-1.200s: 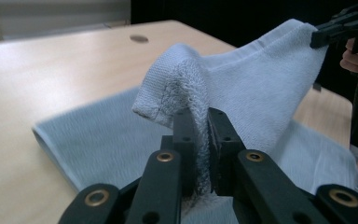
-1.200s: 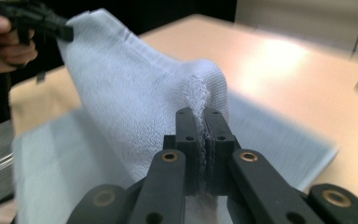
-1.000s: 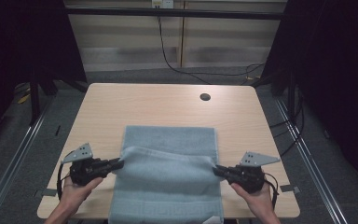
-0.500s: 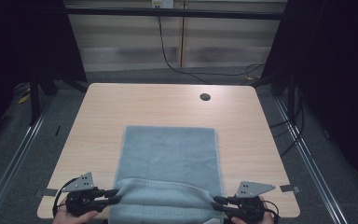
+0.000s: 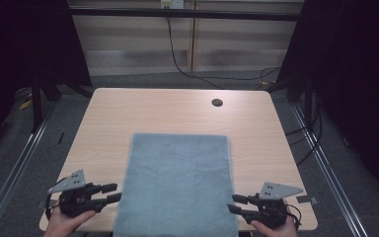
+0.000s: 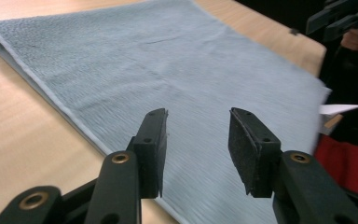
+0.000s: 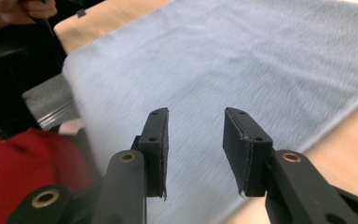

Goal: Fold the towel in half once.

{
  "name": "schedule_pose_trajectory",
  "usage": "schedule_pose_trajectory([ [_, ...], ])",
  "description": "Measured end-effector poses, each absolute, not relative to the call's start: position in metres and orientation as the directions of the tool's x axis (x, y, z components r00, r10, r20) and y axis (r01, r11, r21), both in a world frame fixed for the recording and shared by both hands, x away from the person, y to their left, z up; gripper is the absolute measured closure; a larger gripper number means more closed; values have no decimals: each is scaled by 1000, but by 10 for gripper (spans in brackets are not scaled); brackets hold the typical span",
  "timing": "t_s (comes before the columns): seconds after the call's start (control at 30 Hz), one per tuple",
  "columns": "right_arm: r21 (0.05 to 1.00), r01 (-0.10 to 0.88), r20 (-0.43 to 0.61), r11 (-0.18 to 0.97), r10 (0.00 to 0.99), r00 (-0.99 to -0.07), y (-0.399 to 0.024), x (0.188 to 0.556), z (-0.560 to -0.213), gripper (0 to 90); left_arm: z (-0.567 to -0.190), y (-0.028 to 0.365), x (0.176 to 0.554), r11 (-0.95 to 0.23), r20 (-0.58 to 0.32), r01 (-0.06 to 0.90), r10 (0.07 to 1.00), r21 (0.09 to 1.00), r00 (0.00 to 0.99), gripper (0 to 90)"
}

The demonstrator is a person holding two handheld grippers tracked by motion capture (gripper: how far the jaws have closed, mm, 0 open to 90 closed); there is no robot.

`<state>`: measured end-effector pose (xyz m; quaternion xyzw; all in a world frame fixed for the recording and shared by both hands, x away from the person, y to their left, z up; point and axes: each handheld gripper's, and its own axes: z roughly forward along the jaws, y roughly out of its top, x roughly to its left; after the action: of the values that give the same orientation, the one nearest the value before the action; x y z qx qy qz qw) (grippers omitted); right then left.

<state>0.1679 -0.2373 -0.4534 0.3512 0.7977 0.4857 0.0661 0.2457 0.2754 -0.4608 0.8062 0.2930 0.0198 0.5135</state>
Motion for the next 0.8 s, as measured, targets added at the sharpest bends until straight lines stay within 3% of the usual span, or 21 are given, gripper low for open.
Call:
schedule_pose_trajectory([
  [0.23, 802, 526, 241, 283, 653, -718, -226, 239, -465, 574, -475, 246, 303, -320, -251, 507, 589, 801, 768, 570],
  [0.43, 749, 589, 280, 302, 662, -695, -212, 297, -476, 528, -481, 226, 341, -326, -257, 531, 607, 782, 752, 532],
  [0.63, 732, 601, 260, 320, 685, -681, -196, 329, -485, 485, -491, 214, 371, -304, -268, 558, 640, 772, 720, 509],
  [0.8, 730, 620, 263, 286, 720, -642, -198, 343, -495, 463, -504, 208, 372, -381, -212, 551, 647, 742, 733, 512],
])
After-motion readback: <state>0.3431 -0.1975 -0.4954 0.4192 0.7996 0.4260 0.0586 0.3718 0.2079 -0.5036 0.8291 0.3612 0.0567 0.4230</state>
